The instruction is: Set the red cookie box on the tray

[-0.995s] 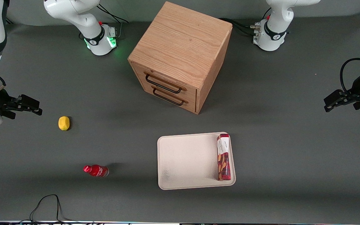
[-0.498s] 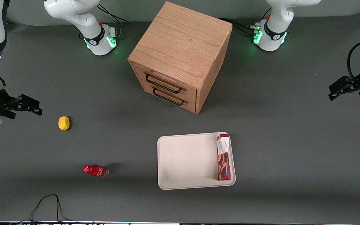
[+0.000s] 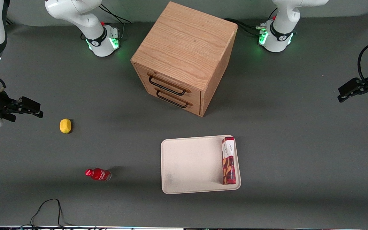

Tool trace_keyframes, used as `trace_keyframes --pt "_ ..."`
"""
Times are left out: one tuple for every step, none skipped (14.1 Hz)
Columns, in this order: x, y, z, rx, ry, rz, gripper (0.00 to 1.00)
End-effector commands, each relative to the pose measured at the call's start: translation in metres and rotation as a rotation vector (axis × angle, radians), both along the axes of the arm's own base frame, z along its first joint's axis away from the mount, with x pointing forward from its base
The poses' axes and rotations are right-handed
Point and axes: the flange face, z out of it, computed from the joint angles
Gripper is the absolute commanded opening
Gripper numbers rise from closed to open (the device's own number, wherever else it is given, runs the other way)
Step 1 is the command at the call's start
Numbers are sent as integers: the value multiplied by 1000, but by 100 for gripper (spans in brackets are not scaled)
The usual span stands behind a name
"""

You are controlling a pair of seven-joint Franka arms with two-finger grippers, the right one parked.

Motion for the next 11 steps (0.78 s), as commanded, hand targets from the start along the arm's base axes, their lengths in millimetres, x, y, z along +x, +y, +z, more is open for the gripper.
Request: trace_keyframes --pt "-8 0 8 -14 38 0 100" --pt "-11 0 8 -15 70 -2 100" --pt "-14 -1 12 -15 87 0 100" --pt "-16 -2 13 -15 99 0 100" --pt "-16 -3 14 -15 102 -2 100" --pt "-16 -2 15 -15 102 -2 100" --pt "-17 -2 15 -15 105 -2 100" --pt "-18 -3 14 -15 113 -5 100" --pt "-18 -2 14 -16 115 -2 100" --pt "-19 -2 14 -16 116 -2 100" --pt "-19 -2 14 -16 116 -2 100"
